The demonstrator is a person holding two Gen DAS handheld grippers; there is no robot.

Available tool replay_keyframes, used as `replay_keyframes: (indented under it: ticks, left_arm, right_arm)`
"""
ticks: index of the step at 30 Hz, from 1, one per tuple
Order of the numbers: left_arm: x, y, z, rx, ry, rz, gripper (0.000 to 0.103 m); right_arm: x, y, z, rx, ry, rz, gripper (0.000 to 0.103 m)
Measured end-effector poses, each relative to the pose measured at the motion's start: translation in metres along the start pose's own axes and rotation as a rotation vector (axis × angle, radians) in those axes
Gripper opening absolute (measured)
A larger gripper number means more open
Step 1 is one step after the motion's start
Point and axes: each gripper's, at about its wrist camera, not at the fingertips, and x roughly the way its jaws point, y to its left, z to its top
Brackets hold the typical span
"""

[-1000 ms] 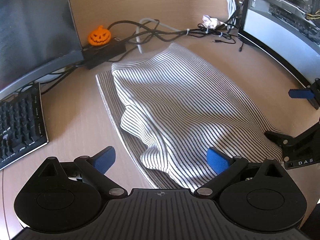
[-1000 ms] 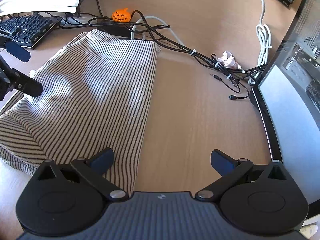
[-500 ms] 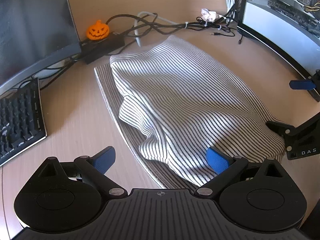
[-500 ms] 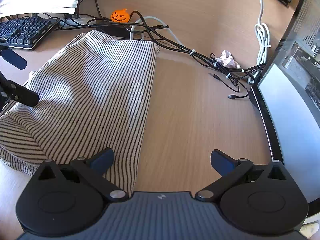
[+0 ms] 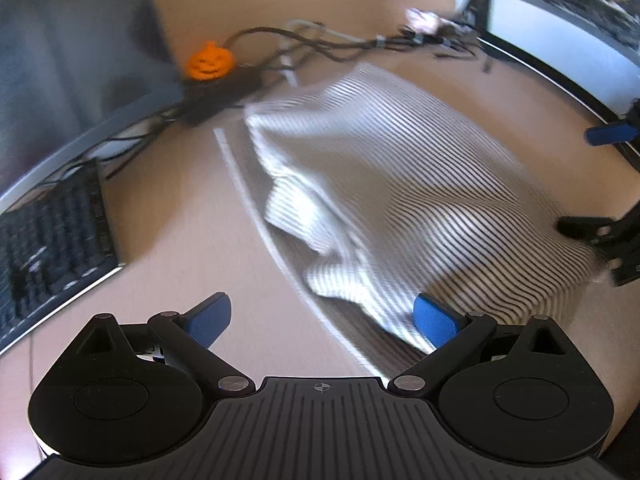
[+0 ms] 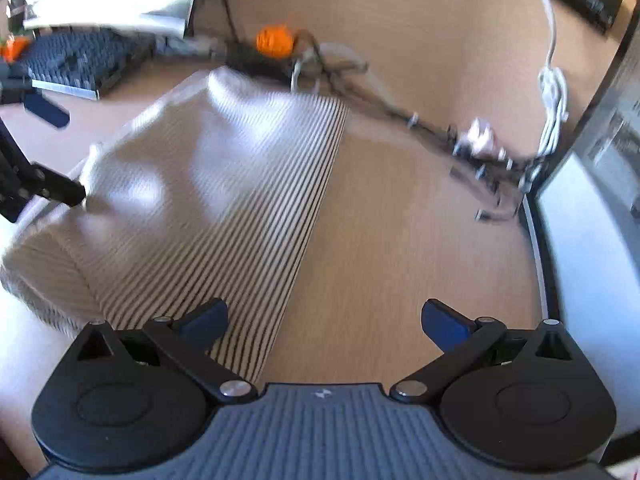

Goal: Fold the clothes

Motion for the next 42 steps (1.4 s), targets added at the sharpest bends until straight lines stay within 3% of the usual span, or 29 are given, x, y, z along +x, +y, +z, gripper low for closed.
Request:
replay_keyframes:
  ticks: [5, 8, 11, 15, 19, 23, 26, 27, 29, 32, 35, 42]
  left_arm:
    - [-0.005, 0.011, 0.002, -0.079, -0.014, 0.051, 0.100]
    - [-0.006, 0.011, 0.003, -0.084, -0.019, 0.057, 0.100]
    - [-0.009, 0.012, 0.002, -0.094, -0.023, 0.051, 0.100]
    - [-0.009, 0.014, 0.001, -0.107, -0.023, 0.048, 0.100]
    - [-0.009, 0.019, 0.000, -0.124, -0.025, 0.055, 0.100]
    - [-0.014, 0.025, -0.003, -0.128, -0.037, 0.043, 0.100]
    - [-0.020, 0.026, -0.007, -0.104, -0.047, -0.010, 0.100]
    - [-0.022, 0.026, -0.008, -0.093, -0.048, -0.031, 0.100]
    - [-0.026, 0.024, -0.011, -0.068, -0.054, -0.068, 0.100]
    - [-0.036, 0.022, -0.014, -0.030, -0.074, -0.137, 0.100]
    - [-0.042, 0.016, -0.018, 0.034, -0.083, -0.195, 0.100]
    - [-0.031, -0.012, -0.027, 0.220, -0.044, -0.200, 0.100]
  right_arm:
    - [0.002, -0.005, 0.014, 0.069, -0.030, 0.055, 0.103]
    - [0.019, 0.020, 0.003, -0.050, 0.043, 0.044, 0.103]
    - [0.009, 0.029, 0.001, -0.136, 0.003, 0.013, 0.103]
    - [-0.022, 0.029, 0.006, -0.170, -0.061, 0.162, 0.103]
    - [-0.027, 0.057, -0.002, -0.277, -0.031, 0.323, 0.103]
    - [-0.021, 0.097, -0.018, -0.433, -0.017, 0.344, 0.094]
    - [-0.016, 0.111, -0.025, -0.471, -0.029, 0.314, 0.093]
    - [-0.014, 0.110, -0.023, -0.460, -0.027, 0.311, 0.092]
    - [-0.009, 0.104, -0.017, -0.401, -0.012, 0.298, 0.079]
    - [0.002, 0.082, 0.000, -0.225, 0.037, 0.345, 0.072]
    - [0.010, 0.064, 0.007, -0.068, 0.072, 0.388, 0.071]
    - [0.014, 0.059, 0.004, 0.006, 0.086, 0.414, 0.071]
